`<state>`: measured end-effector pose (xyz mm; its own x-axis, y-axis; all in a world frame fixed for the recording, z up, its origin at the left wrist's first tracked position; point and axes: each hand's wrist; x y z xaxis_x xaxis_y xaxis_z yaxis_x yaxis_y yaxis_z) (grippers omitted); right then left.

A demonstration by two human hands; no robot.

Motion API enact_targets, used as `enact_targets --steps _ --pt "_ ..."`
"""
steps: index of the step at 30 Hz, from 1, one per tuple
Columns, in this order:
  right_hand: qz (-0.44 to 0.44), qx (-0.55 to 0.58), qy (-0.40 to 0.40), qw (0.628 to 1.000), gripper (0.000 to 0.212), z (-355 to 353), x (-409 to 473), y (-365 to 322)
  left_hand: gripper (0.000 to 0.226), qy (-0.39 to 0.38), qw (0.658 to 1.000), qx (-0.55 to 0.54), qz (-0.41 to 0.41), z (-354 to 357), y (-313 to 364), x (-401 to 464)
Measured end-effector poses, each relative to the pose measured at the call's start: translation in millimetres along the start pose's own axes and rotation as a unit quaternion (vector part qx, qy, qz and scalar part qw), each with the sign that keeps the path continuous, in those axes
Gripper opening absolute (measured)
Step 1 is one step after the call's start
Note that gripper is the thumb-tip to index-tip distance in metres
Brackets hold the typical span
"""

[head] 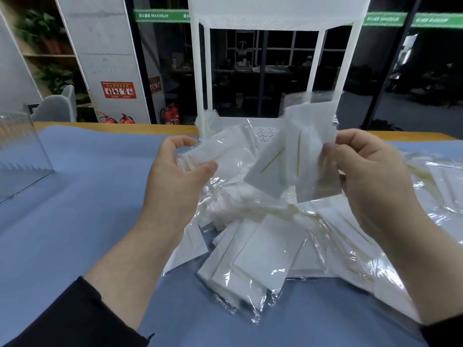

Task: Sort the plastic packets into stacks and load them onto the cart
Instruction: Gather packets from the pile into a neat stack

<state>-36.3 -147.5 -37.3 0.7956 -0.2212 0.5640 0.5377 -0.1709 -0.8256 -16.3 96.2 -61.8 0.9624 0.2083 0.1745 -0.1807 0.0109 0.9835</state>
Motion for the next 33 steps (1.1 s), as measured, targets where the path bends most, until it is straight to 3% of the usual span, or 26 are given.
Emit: enact_targets --steps 4,10,14,25,31,33 --pt "0.073 0.098 0.022 0.992 0.021 1.4 2.6 4.6 0.035 -0.051 0.997 -0.002 -0.05 5.5 -3.3 -3.9" --pt "0.112 0.059 0.006 0.992 0.009 13.3 -0.6 21.0 0.017 -0.112 0.977 -0.112 -0.142 20.4 -5.5 -13.4" --pt "0.127 0.036 0.014 0.991 0.025 22.5 -3.6 26.2 0.04 -0.151 0.963 -0.133 -0.177 29.2 -5.2 -20.0" --pt "0.095 -0.015 0.039 0.995 0.003 36.3 -12.5 23.6 0.053 -0.175 0.957 -0.153 -0.17 35.6 -13.6 -17.5" --pt "0.058 -0.048 0.021 0.997 0.002 40.3 -15.0 18.7 0.076 -0.195 0.954 -0.127 -0.187 35.7 -9.2 -22.2" --pt "0.018 -0.093 0.016 0.995 0.003 40.7 -15.1 20.2 0.059 -0.204 0.952 -0.135 -0.185 36.9 -9.1 -23.9"
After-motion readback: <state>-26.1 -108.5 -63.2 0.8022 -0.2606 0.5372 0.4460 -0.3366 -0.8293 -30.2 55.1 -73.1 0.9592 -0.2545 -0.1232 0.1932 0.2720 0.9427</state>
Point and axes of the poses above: each hand's wrist, its own x-axis towards the middle knuckle, its own z-axis out of the palm, y = z × x, and after that the axes turned 9 degrees about -z, right-handed
